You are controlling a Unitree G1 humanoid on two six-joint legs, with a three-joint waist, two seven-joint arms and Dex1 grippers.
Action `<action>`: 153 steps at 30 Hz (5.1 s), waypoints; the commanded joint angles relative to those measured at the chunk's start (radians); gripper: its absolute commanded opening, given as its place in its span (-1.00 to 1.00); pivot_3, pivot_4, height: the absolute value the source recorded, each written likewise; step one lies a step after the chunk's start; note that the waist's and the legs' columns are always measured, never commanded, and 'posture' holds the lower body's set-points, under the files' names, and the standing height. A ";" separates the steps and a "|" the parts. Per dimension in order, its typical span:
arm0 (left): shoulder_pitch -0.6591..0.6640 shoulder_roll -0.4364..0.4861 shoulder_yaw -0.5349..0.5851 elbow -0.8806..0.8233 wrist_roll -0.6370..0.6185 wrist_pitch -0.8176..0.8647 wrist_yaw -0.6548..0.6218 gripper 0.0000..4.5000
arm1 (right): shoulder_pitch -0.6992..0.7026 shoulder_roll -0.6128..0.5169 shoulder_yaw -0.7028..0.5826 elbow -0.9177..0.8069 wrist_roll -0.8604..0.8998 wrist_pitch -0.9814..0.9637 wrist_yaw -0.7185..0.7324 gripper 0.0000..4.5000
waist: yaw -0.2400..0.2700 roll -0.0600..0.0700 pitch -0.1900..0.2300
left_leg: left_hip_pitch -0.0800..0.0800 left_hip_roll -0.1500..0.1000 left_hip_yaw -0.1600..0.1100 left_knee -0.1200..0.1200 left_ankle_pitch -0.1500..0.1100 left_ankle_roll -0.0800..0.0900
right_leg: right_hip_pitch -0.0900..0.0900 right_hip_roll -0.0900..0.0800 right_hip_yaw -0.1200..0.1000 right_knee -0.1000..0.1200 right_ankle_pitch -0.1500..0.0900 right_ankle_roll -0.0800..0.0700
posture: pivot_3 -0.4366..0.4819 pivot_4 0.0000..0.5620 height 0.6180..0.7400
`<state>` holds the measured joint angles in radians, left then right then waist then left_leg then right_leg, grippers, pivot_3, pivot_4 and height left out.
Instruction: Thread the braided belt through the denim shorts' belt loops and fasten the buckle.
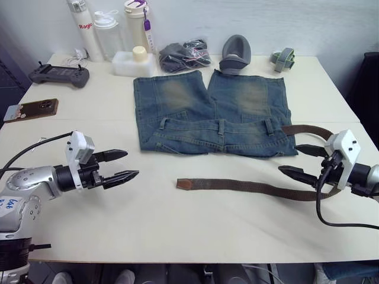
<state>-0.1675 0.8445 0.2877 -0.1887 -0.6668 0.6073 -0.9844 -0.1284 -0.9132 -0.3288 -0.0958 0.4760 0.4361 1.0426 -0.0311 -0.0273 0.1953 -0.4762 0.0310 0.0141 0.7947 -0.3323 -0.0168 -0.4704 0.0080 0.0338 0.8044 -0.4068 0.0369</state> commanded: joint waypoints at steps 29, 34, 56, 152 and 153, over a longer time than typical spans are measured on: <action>-0.074 0.041 -0.086 -0.155 -0.030 0.058 -0.086 0.98 | -0.291 0.098 0.631 -0.175 -0.228 -0.023 0.071 0.99 | -0.022 0.000 0.000 | -0.020 0.000 -0.001 0.030 -0.009 0.000 | -0.020 0.000 0.001 0.029 -0.008 0.000 | -0.05 -0.47 -0.38; -0.049 0.015 -0.074 -0.165 -0.033 0.048 -0.045 1.00 | -0.306 0.137 0.636 -0.149 -0.225 -0.032 0.103 0.39 | -0.021 0.000 -0.001 | -0.038 0.000 -0.001 0.042 -0.010 0.001 | -0.038 0.000 0.001 0.040 -0.009 0.001 | -0.05 -0.47 -0.38; -0.196 -0.538 -0.212 -0.093 -0.266 0.151 0.251 1.00 | -0.387 0.138 0.264 -0.257 0.341 0.461 0.072 -0.98 | -0.001 0.001 -0.003 | -0.043 0.000 -0.002 0.060 -0.019 0.009 | -0.039 -0.001 -0.001 0.050 -0.013 0.005 | -0.05 -0.47 -0.38; -0.747 -0.523 -0.536 0.483 0.272 -0.183 0.086 0.98 | 0.175 0.522 -0.204 -0.555 1.016 -0.062 -0.855 -1.00 | 0.008 0.016 -0.014 | -0.070 -0.004 0.003 0.100 -0.035 0.009 | -0.059 -0.004 0.006 0.082 -0.033 0.015 | -0.05 -0.47 -0.38; -0.756 -0.549 -0.587 0.534 0.354 -0.289 0.099 0.98 | 0.195 0.484 -0.230 -0.566 1.020 -0.055 -0.864 -1.00 | 0.017 0.019 -0.016 | -0.070 -0.004 0.003 0.100 -0.036 0.010 | -0.059 -0.005 0.006 0.081 -0.033 0.015 | -0.05 -0.47 -0.38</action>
<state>-0.9069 0.3285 -0.2069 0.3013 -0.4429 0.4812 -0.8796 0.0585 -0.3967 -0.5040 -0.5999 1.4655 0.3759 0.1847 -0.0143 -0.0085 0.1794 -0.5467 0.0266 0.0187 0.8955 -0.3694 -0.0050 -0.5292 0.0018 0.0394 0.8855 -0.4406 0.0538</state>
